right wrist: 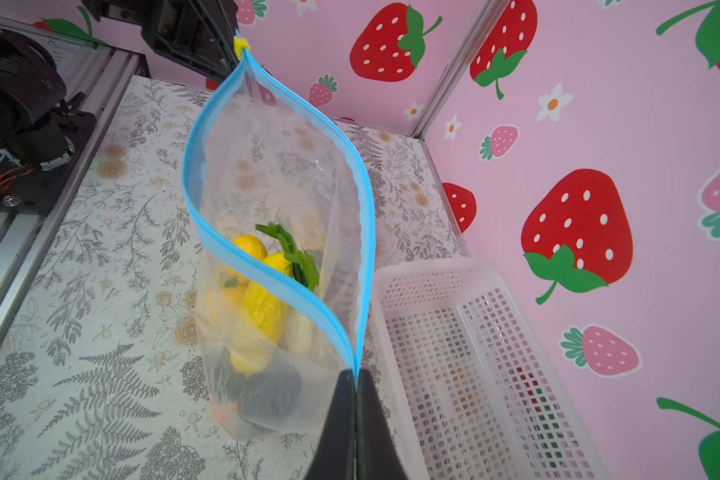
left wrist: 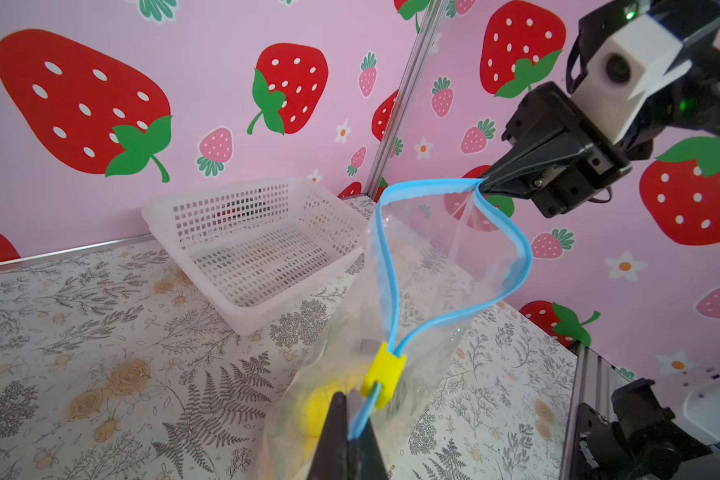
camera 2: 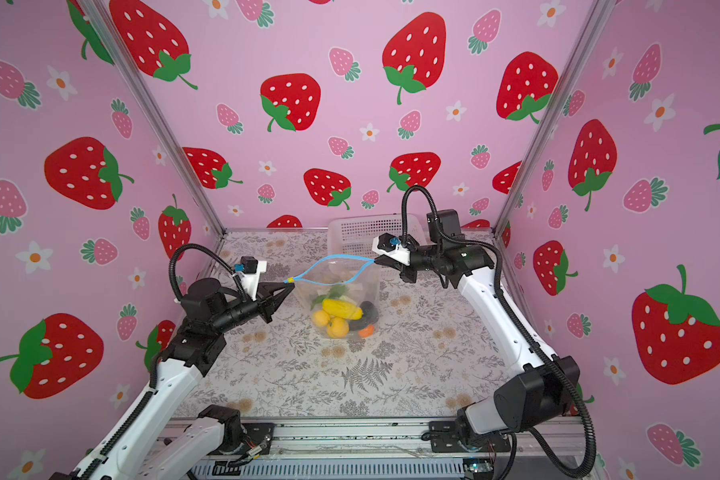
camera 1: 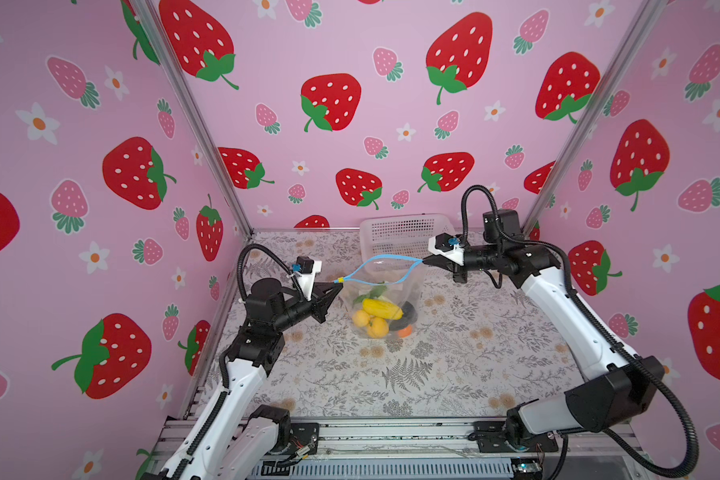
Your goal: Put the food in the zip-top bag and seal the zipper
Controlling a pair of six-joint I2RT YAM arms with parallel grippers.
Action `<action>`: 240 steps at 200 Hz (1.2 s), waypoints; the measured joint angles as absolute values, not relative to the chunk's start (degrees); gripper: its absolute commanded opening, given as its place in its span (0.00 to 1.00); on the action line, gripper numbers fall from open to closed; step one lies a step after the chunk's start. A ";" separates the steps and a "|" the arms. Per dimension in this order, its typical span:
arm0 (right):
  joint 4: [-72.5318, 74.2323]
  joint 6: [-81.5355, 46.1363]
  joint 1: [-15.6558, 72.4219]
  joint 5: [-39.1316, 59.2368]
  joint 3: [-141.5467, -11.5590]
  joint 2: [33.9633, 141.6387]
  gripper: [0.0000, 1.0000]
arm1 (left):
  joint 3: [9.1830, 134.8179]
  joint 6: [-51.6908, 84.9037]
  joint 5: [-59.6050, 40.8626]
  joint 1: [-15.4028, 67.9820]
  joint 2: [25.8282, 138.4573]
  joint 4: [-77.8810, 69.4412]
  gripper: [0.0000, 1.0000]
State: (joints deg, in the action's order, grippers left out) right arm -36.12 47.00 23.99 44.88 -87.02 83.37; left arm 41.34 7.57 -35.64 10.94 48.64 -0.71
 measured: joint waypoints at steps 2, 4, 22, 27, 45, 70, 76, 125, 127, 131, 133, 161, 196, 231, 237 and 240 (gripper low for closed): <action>-36.25 47.00 23.94 44.80 -87.05 83.37 0.00 | 41.28 7.57 -35.33 10.96 48.49 -0.60 0.00; -36.40 47.03 23.88 44.69 -87.05 83.37 0.00 | 41.23 7.55 -35.14 11.00 48.18 -0.38 0.00; -37.65 47.22 23.55 43.99 -87.05 83.31 0.00 | 40.71 7.38 -32.51 11.07 46.19 1.06 0.00; -37.91 47.31 23.40 43.88 -87.05 83.29 0.00 | 40.62 7.38 -31.77 11.07 45.76 1.32 0.00; -39.05 47.70 22.85 43.92 -87.05 83.05 0.00 | 40.53 7.35 -30.35 11.35 44.95 1.58 0.00; -40.40 47.92 22.65 43.88 -87.05 82.17 0.00 | 40.53 7.51 -29.58 11.64 45.74 1.56 0.00; -40.60 48.01 22.63 43.83 -87.05 81.97 0.00 | 40.53 7.62 -29.52 11.64 46.13 1.54 0.00; -41.28 48.62 22.44 43.35 -87.05 81.49 0.15 | 40.53 8.01 -29.95 11.66 48.97 0.95 0.00; -41.28 48.73 22.44 43.38 -87.05 81.49 0.17 | 40.53 8.03 -30.09 11.64 49.04 0.91 0.00; -41.32 48.82 22.44 43.35 -87.05 81.49 0.20 | 40.53 8.05 -30.20 11.66 49.10 0.82 0.00; -41.39 48.93 22.41 43.31 -87.05 81.49 0.21 | 40.53 8.08 -30.20 11.66 49.17 0.78 0.00; -41.71 49.84 22.85 42.87 -87.05 81.49 0.31 | 40.56 8.56 -30.63 11.97 49.95 0.36 0.00; -41.39 49.41 28.58 41.34 -87.99 81.32 0.56 | 40.69 8.58 -31.77 12.69 49.89 0.08 0.00; -40.53 49.21 38.06 38.24 -89.58 80.53 0.85 | 41.43 7.66 -32.99 13.17 49.87 0.27 0.00; -40.32 49.06 39.79 37.71 -90.30 80.71 0.86 | 41.52 7.51 -33.15 13.28 49.87 0.27 0.00; -40.36 48.75 40.49 37.39 -90.74 80.93 0.86 | 41.56 7.40 -33.23 13.34 49.84 0.27 0.00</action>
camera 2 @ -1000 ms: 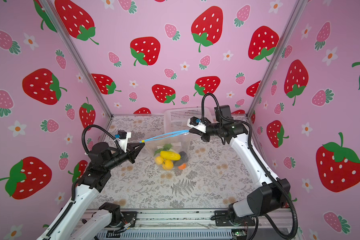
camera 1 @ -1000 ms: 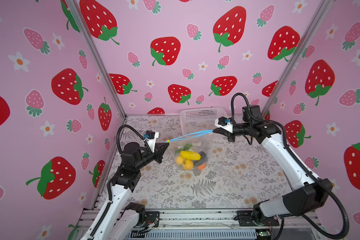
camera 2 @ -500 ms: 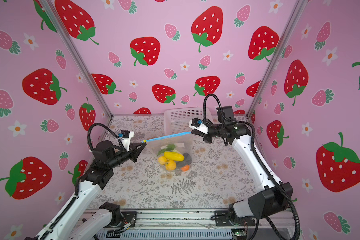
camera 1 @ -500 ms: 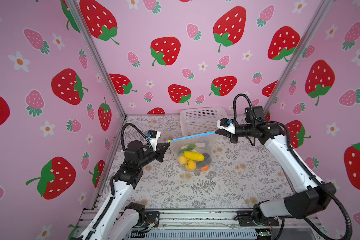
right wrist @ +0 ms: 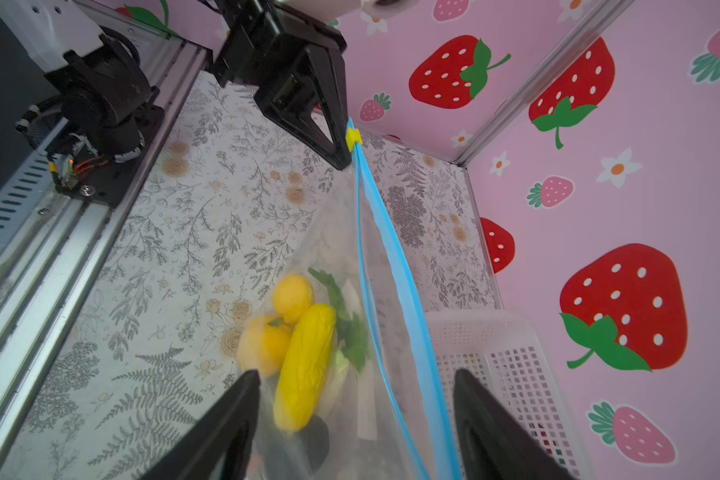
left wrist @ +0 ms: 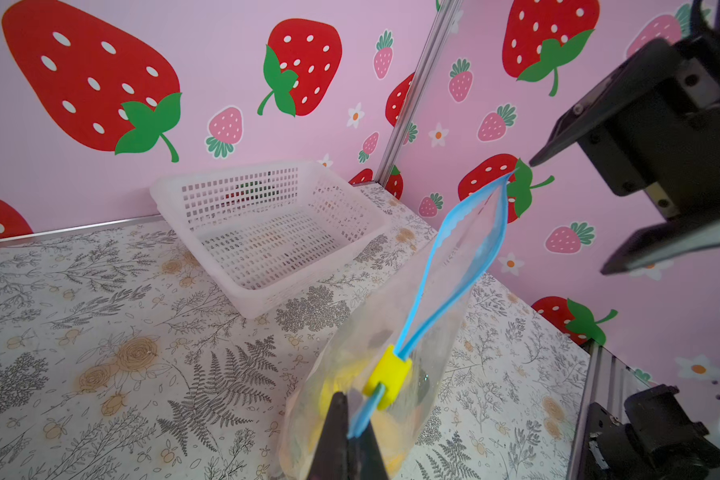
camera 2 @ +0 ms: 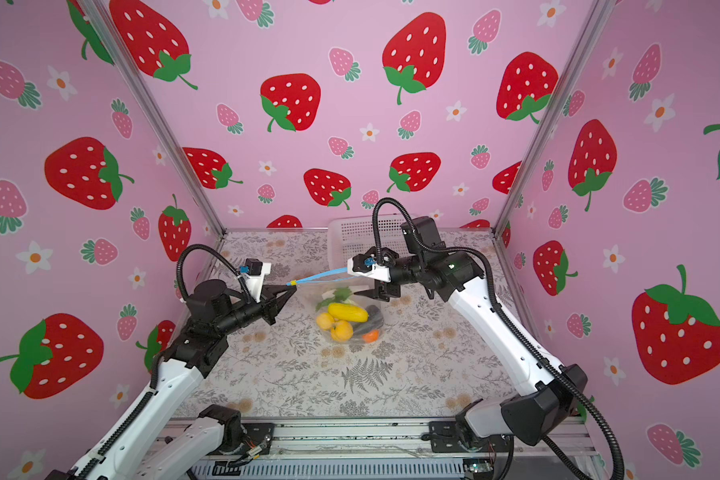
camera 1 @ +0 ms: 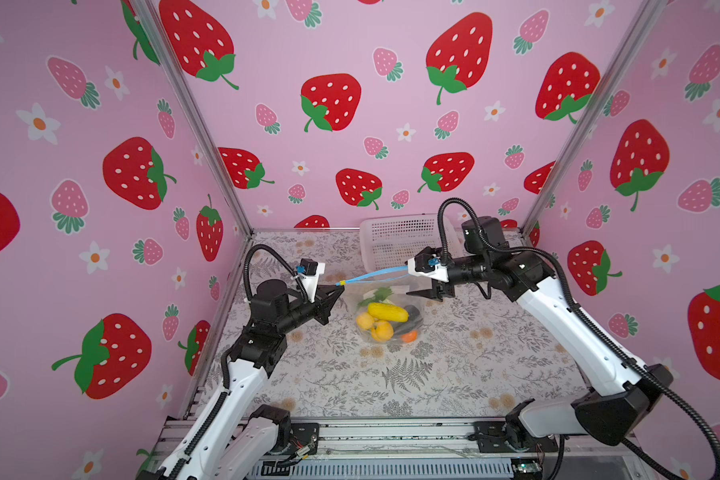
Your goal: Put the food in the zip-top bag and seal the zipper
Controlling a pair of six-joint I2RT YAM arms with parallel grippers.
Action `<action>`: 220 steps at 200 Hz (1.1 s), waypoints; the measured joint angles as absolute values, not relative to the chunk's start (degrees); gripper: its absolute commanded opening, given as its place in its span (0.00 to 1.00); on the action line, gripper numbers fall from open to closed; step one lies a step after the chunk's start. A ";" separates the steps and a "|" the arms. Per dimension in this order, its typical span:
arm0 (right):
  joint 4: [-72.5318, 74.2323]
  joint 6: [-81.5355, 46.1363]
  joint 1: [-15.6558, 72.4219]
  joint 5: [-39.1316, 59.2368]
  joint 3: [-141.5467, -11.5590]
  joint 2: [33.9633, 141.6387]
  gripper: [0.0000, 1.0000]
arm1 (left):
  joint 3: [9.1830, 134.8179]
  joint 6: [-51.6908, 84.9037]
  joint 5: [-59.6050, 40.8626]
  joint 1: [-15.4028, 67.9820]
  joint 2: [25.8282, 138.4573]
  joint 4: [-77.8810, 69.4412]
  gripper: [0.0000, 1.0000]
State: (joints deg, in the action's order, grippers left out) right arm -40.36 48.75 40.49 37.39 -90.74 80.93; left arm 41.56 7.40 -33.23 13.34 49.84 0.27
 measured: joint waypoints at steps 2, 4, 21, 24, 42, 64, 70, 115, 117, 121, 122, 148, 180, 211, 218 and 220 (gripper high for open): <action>-40.51 48.84 41.08 37.19 -91.13 81.10 0.86 | 41.58 7.38 -33.26 13.39 49.84 0.27 0.00; -40.51 48.95 41.65 37.01 -91.64 81.28 0.86 | 41.63 7.35 -33.30 13.45 49.84 0.30 0.00; -41.19 49.19 45.67 35.09 -96.75 84.66 0.86 | 41.82 7.16 -33.67 13.89 49.78 0.27 0.00; -41.47 49.23 46.35 34.76 -98.13 85.60 0.85 | 41.82 7.11 -33.69 13.93 49.74 0.27 0.00; -42.83 49.56 49.06 33.50 -105.21 91.88 0.80 | 41.82 6.70 -34.02 14.52 49.39 0.23 0.00; -46.59 50.15 50.26 32.71 -112.44 99.33 0.74 | 41.82 5.96 -34.28 15.25 49.15 0.25 0.00; -47.70 50.41 50.41 32.64 -113.99 101.01 0.73 | 41.82 5.78 -34.33 15.40 49.10 0.27 0.00; -54.15 52.05 51.20 32.29 -120.25 107.48 0.55 | 41.82 4.45 -34.50 16.01 48.73 0.40 0.00; -54.39 51.77 51.24 32.27 -120.40 107.55 0.54 | 41.82 4.32 -34.50 16.05 48.71 0.45 0.00; -54.78 52.23 51.31 32.25 -120.70 107.70 0.53 | 41.82 4.25 -34.52 16.10 48.66 0.49 0.00; -54.87 52.23 51.31 32.25 -120.77 107.74 0.53 | 41.82 4.23 -34.50 16.10 48.66 0.49 0.00; -56.86 52.64 51.72 32.10 -123.66 108.38 0.45 | 41.85 3.14 -34.48 16.34 48.27 1.23 0.00; -58.00 52.88 51.81 31.99 -126.39 109.14 0.37 | 42.06 1.69 -34.39 16.86 48.01 2.13 0.00; -58.98 53.08 51.92 31.99 -127.07 110.85 0.35 | 42.26 0.97 -34.06 17.30 47.81 2.94 0.00; -59.29 53.10 51.94 31.97 -127.07 111.22 0.35 | 42.28 0.78 -34.04 17.37 47.79 3.07 0.00; -59.40 53.10 51.96 31.97 -127.07 111.33 0.35 | 42.28 0.73 -34.02 17.39 47.79 3.11 0.00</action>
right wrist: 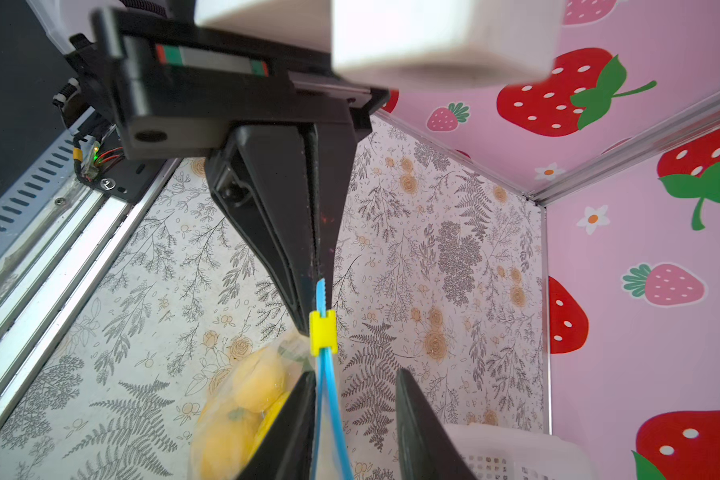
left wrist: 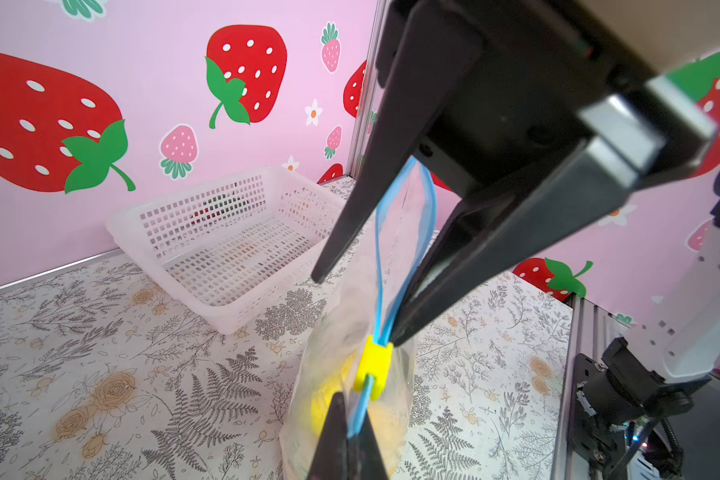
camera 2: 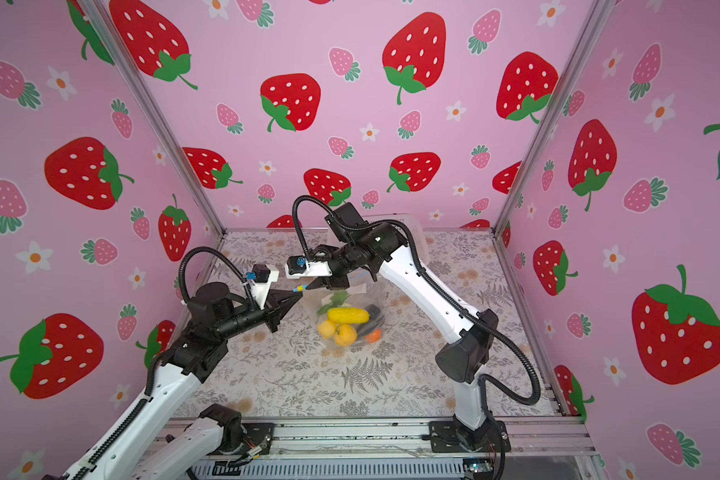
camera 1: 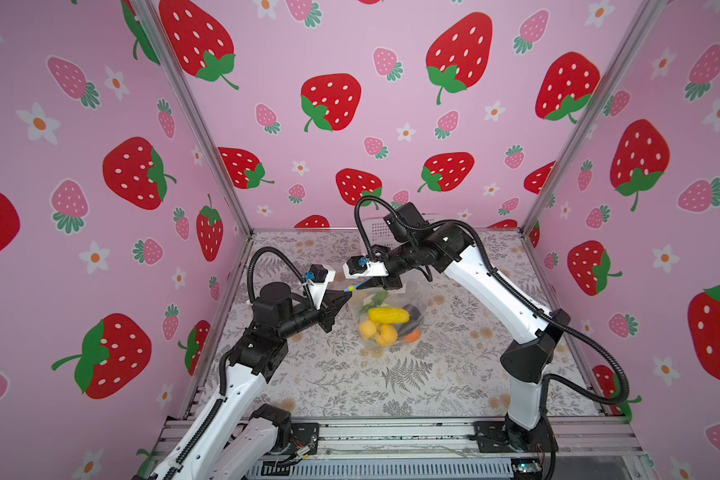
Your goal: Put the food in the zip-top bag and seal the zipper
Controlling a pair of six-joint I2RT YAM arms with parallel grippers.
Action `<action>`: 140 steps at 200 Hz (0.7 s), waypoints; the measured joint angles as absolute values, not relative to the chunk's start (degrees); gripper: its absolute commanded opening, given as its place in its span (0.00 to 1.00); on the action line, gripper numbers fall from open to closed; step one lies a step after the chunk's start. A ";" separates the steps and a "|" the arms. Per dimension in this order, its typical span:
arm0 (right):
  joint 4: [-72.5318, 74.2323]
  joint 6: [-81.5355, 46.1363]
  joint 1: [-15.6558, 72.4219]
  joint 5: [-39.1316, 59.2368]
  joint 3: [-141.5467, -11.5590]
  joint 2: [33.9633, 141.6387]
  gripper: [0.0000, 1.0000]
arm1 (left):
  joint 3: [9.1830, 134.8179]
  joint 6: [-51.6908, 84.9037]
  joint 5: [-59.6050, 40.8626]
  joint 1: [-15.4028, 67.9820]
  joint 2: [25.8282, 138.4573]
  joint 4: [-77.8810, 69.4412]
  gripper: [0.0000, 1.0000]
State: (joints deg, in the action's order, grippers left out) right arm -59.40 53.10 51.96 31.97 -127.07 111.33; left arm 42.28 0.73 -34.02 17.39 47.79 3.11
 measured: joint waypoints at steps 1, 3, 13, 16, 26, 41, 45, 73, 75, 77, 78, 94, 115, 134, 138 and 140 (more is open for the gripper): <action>-59.42 53.10 51.96 31.97 -127.09 111.37 0.35 | 42.30 0.69 -34.02 17.39 47.79 3.14 0.00; -59.53 53.12 51.96 31.97 -127.07 111.50 0.34 | 42.33 0.62 -34.02 17.43 47.79 3.20 0.00; -59.90 53.23 51.99 31.94 -127.09 111.96 0.34 | 42.39 0.36 -34.00 17.54 47.77 3.44 0.00; -59.99 53.25 52.01 31.94 -127.09 112.05 0.34 | 42.44 0.27 -34.00 17.54 47.77 3.51 0.00; -60.38 53.49 52.03 31.92 -127.07 112.20 0.30 | 42.61 0.05 -34.00 17.61 47.75 3.81 0.00; -60.80 53.95 52.03 31.92 -127.11 112.20 0.24 | 42.74 -0.23 -33.89 17.65 47.70 4.12 0.00; -60.95 53.74 52.03 31.92 -127.17 112.20 0.23 | 42.74 -0.27 -33.87 17.65 47.70 4.16 0.00; -61.41 54.04 52.05 31.88 -127.26 112.20 0.11 | 43.05 -0.82 -33.65 17.65 47.70 4.64 0.00; -61.41 54.22 52.07 31.81 -127.24 112.20 0.09 | 43.07 -0.89 -33.65 17.65 47.70 4.64 0.00; -61.43 54.02 52.07 31.83 -127.26 112.20 0.09 | 43.09 -0.93 -33.65 17.65 47.70 4.69 0.00; -61.45 53.95 52.07 31.83 -127.26 112.20 0.08 | 43.11 -0.95 -33.65 17.65 47.70 4.71 0.00; -61.78 54.28 52.14 31.64 -127.26 112.20 0.07 | 43.13 -1.54 -33.63 17.65 47.64 5.02 0.10; -61.93 54.37 52.14 31.42 -127.26 112.20 0.06 | 43.16 -2.46 -33.47 17.69 47.18 5.48 0.22; -61.95 54.54 52.12 31.20 -127.26 112.20 0.06 | 43.42 -3.38 -33.36 17.69 46.41 6.20 0.26; -61.95 54.54 52.12 31.18 -127.26 112.20 0.06 | 43.57 -3.42 -33.39 17.69 46.28 6.42 0.26; -61.95 54.57 52.12 31.16 -127.26 112.20 0.06 | 43.64 -3.57 -33.39 17.69 46.24 6.44 0.26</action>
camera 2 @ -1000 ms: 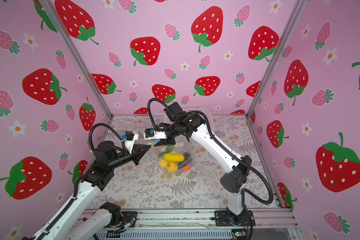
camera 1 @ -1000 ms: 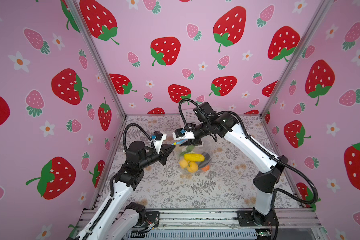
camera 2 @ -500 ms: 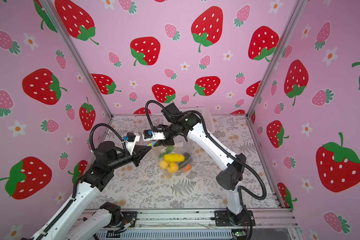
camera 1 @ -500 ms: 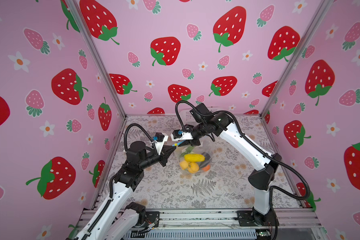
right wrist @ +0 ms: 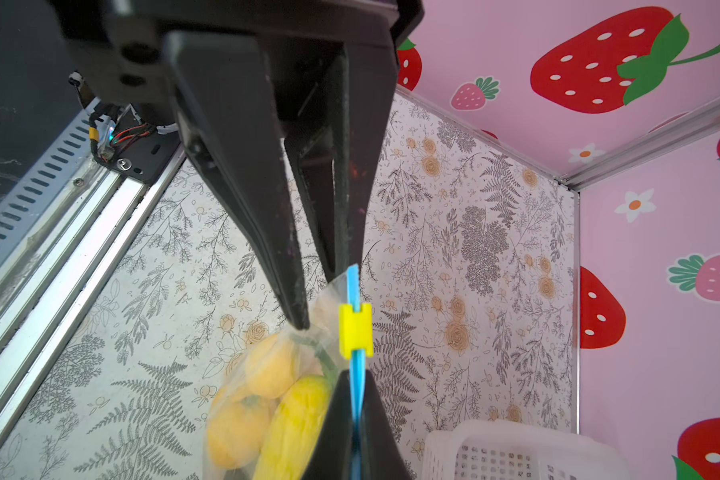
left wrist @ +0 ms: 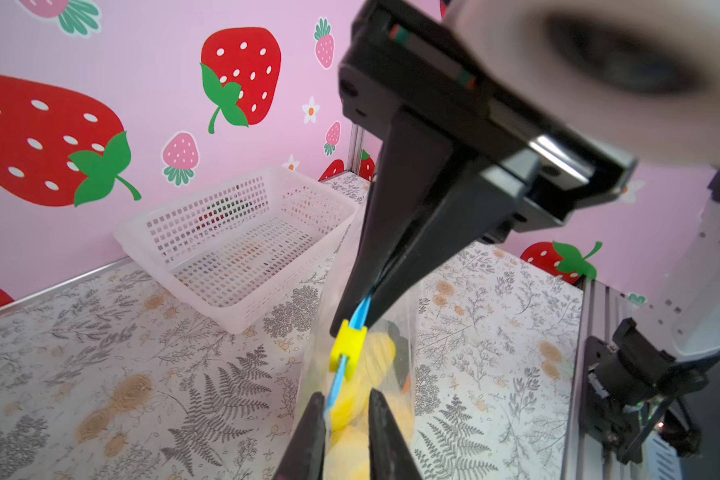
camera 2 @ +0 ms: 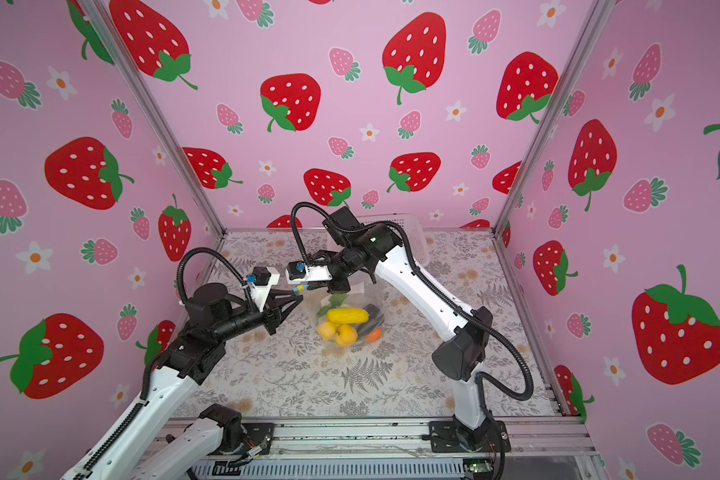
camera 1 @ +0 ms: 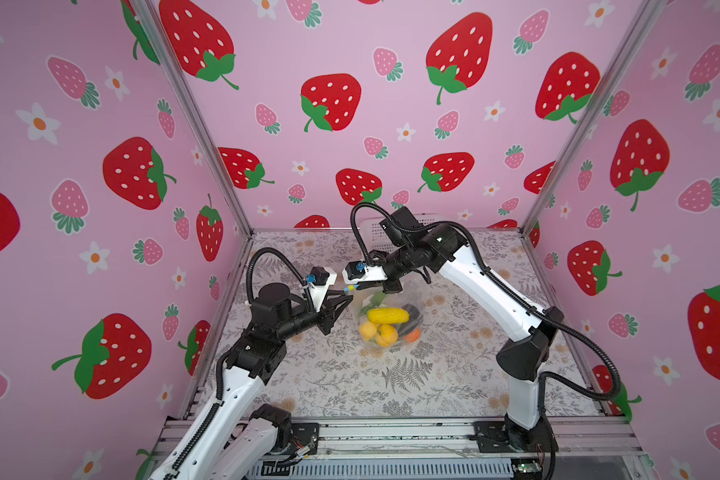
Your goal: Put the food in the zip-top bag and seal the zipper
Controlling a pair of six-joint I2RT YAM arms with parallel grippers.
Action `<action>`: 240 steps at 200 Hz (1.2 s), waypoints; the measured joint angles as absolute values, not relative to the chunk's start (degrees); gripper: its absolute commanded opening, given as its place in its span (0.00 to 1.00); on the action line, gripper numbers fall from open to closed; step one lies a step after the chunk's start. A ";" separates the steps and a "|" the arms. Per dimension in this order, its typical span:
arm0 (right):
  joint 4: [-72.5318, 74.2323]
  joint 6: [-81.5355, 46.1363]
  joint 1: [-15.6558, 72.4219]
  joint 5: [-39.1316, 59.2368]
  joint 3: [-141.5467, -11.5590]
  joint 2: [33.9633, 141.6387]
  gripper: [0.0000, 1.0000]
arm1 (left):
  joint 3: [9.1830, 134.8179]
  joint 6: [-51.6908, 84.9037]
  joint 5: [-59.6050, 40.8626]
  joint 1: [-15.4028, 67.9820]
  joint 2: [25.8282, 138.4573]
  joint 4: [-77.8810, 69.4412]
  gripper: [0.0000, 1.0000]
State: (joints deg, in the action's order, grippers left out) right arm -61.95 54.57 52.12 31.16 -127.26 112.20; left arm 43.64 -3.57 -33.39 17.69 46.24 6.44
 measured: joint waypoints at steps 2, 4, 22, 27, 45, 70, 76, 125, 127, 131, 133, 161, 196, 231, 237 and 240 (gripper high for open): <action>-61.95 54.57 52.14 31.16 -127.26 112.20 0.06 | 43.75 -3.68 -33.39 17.69 46.22 6.57 0.26; -61.95 54.57 52.14 31.14 -127.26 112.20 0.06 | 43.81 -3.70 -33.36 17.69 46.19 6.57 0.26; -61.98 54.72 52.12 31.14 -127.26 112.20 0.06 | 44.86 -4.71 -33.36 17.69 46.19 6.98 0.25; -61.95 54.72 52.12 31.14 -127.26 112.20 0.06 | 45.17 -4.84 -33.36 17.69 46.24 7.16 0.24; -61.95 54.74 52.05 31.16 -127.26 112.20 0.06 | 46.26 -5.91 -33.19 17.69 46.65 7.53 0.18; -61.98 54.72 51.94 31.16 -127.26 112.20 0.06 | 46.85 -6.52 -33.04 17.69 47.18 7.62 0.13; -61.98 54.74 51.83 31.18 -127.28 112.20 0.06 | 46.87 -6.57 -33.01 17.69 47.24 7.62 0.13; -62.00 54.74 51.57 31.18 -127.28 112.20 0.06 | 46.87 -6.94 -32.99 17.69 47.16 7.88 0.11; -62.00 54.72 51.59 31.18 -127.28 112.20 0.06 | 46.87 -6.94 -32.99 17.69 47.16 7.88 0.11; -62.00 54.74 51.57 31.18 -127.28 112.20 0.06 | 46.87 -6.98 -32.99 17.69 47.11 7.90 0.11; -62.02 54.74 51.57 31.18 -127.28 112.20 0.06 | 46.87 -7.03 -32.99 17.69 47.11 7.90 0.10; -62.00 54.74 51.57 31.24 -127.28 112.20 0.06 | 46.87 -7.11 -33.04 17.69 47.00 7.97 0.07; -62.04 54.72 51.57 31.29 -127.31 112.20 0.06 | 46.87 -7.33 -33.06 17.69 46.98 8.01 0.01; -62.06 54.70 51.48 31.27 -127.33 112.20 0.06 | 46.87 -7.35 -33.06 17.69 46.96 8.03 0.02; -62.06 54.70 51.48 31.24 -127.33 112.20 0.06 | 46.87 -7.35 -33.08 17.69 46.94 8.05 0.01; -62.06 54.70 51.48 31.22 -127.33 112.20 0.06 | 46.87 -7.35 -33.08 17.69 46.94 8.05 0.00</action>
State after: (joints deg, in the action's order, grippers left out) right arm -62.06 54.70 51.48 31.22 -127.33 112.20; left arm 46.87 -7.35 -33.08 17.69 46.94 8.05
